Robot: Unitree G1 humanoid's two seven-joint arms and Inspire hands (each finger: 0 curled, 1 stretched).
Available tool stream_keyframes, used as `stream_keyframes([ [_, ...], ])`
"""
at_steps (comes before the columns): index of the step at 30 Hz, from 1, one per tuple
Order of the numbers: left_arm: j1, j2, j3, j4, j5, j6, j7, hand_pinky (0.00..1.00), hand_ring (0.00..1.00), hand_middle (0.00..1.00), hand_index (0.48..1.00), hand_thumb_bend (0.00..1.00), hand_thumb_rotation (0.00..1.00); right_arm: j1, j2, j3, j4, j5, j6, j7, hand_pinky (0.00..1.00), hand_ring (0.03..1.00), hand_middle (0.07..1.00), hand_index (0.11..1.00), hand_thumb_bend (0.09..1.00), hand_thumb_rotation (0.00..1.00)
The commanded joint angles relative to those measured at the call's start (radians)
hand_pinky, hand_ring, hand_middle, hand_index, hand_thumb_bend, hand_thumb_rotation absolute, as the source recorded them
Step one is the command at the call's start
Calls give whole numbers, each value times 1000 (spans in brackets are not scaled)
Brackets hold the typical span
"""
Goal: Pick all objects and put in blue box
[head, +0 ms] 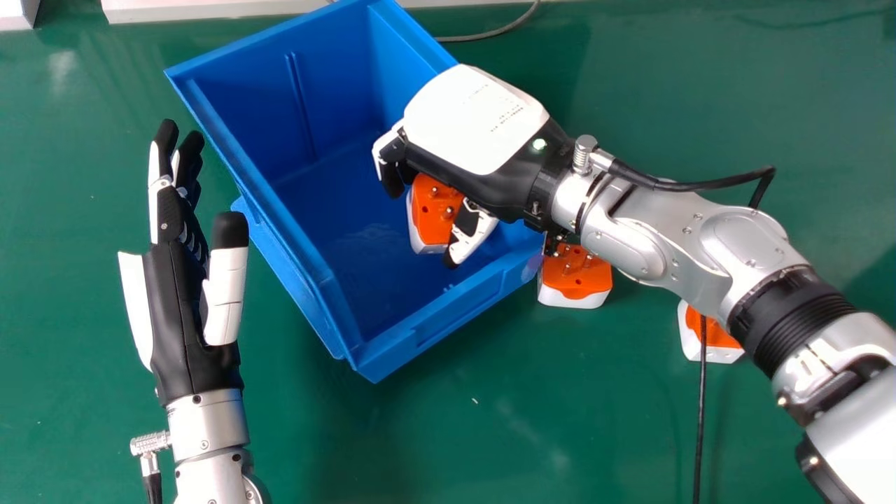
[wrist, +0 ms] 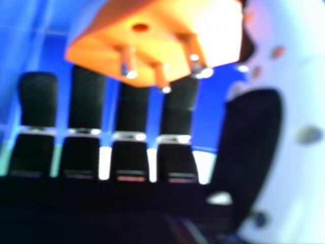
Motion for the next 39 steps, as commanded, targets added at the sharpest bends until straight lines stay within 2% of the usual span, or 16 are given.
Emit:
stream_keyframes([
  [1,-1,3,-4,-19,13,-12,3,973,947,931,949,938,928,-30,0,4,10,-6,13,-42,354,453,493,520,499,0],
  [5,-1,2,-5,-11,6,-20,-1,974,948,931,950,941,930,-25,-1,14,-10,-15,34,-44,356,452,493,519,500,0],
  [10,-7,7,-6,2,13,-21,2,974,947,931,951,938,930,-19,-23,24,-71,-32,49,-12,353,457,508,517,498,0],
  [13,-10,7,-6,7,10,-24,1,974,947,931,951,938,930,-16,-35,23,-101,-24,56,35,353,457,508,517,498,0],
  [14,-11,7,-5,8,11,-24,2,974,946,931,951,936,932,-15,-38,25,-108,-27,58,43,398,505,559,513,502,23],
  [16,-12,7,-5,10,9,-24,1,974,946,931,951,936,932,-14,-44,27,-119,-33,62,51,398,505,559,513,502,23],
  [17,-12,7,-5,10,7,-23,-1,973,946,931,952,933,932,-13,-46,28,-124,-35,63,55,459,571,620,568,598,41],
  [18,-13,7,-5,11,5,-24,-1,973,946,931,952,933,932,-12,-47,29,-130,-36,67,60,459,571,620,568,598,41],
  [19,-14,7,-5,13,3,-25,-3,973,946,931,952,934,931,-10,-48,28,-137,-36,70,66,513,629,675,618,675,58],
  [20,-14,8,-6,15,0,-26,-7,973,946,931,952,934,931,-8,-50,28,-144,-36,72,71,513,629,675,618,675,58],
  [22,-13,7,-6,13,-5,-20,-10,975,946,931,952,931,929,-6,-53,28,-154,-37,77,77,610,726,764,696,790,85],
  [23,-13,6,-6,12,-5,-21,-10,975,946,931,952,931,929,-6,-54,29,-156,-38,78,73,610,726,764,696,790,85],
  [26,-14,6,-5,17,-1,-27,-7,975,948,932,950,923,922,-4,-57,29,-164,-43,81,64,721,839,865,793,915,119],
  [30,-10,6,-7,12,-7,-24,-14,976,949,932,949,922,920,-1,-62,30,-179,-44,86,69,761,883,904,835,957,140],
  [34,-7,6,-4,11,-2,-24,-11,979,951,932,951,925,919,0,-62,29,-185,-40,92,71,796,917,937,868,984,158],
  [39,-5,8,-4,13,-3,-27,-14,980,951,934,954,928,925,2,-60,26,-191,-35,95,71,826,947,978,896,998,174],
])
